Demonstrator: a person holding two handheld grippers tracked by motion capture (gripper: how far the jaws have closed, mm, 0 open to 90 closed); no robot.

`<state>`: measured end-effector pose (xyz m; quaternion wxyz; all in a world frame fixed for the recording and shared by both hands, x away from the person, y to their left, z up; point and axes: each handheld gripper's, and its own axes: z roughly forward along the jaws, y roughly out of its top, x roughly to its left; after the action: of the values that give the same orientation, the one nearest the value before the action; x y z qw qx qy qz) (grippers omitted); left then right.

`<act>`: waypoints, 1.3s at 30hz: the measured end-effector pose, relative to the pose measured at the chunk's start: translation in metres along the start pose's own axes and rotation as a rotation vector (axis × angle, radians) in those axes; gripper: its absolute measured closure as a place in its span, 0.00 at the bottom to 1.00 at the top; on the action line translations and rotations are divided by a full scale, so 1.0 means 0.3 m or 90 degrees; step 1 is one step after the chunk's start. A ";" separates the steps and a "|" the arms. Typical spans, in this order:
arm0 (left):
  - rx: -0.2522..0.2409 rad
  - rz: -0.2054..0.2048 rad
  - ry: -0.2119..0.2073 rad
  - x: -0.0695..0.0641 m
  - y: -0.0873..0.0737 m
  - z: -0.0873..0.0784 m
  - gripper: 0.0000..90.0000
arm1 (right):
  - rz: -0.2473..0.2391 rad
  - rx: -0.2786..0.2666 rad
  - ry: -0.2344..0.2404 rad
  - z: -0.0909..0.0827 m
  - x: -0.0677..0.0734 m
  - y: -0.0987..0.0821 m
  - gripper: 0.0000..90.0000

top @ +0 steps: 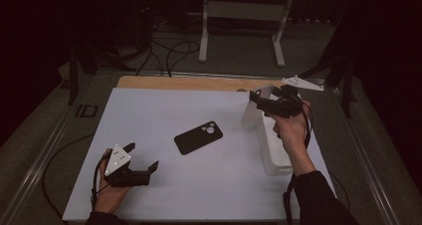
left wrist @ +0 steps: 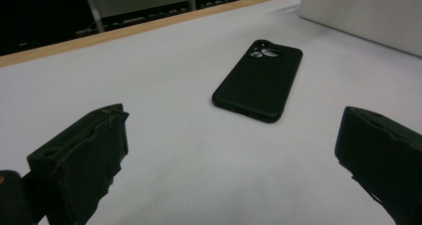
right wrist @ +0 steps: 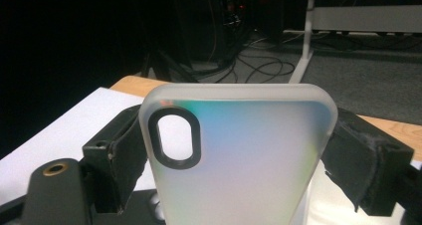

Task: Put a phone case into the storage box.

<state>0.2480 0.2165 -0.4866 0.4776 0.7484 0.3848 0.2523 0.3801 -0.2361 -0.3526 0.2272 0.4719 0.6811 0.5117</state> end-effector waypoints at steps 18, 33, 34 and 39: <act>0.002 0.003 0.004 -0.003 0.000 0.000 0.01 | 0.009 -0.008 -0.048 0.034 -0.064 0.035 0.19; 0.001 0.002 0.006 -0.004 -0.001 0.000 0.01 | 0.022 -0.006 -0.105 0.052 -0.128 0.060 0.19; 0.001 0.002 0.007 -0.004 -0.001 0.000 0.01 | 0.025 -0.005 -0.109 0.054 -0.133 0.061 0.19; 0.000 0.001 0.007 -0.004 -0.001 0.000 0.01 | 0.026 0.001 -0.138 0.072 -0.156 0.060 0.19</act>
<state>0.2473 0.2156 -0.4867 0.4756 0.7473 0.3867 0.2566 0.4257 -0.2661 -0.3525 0.2888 0.5386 0.6429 0.4618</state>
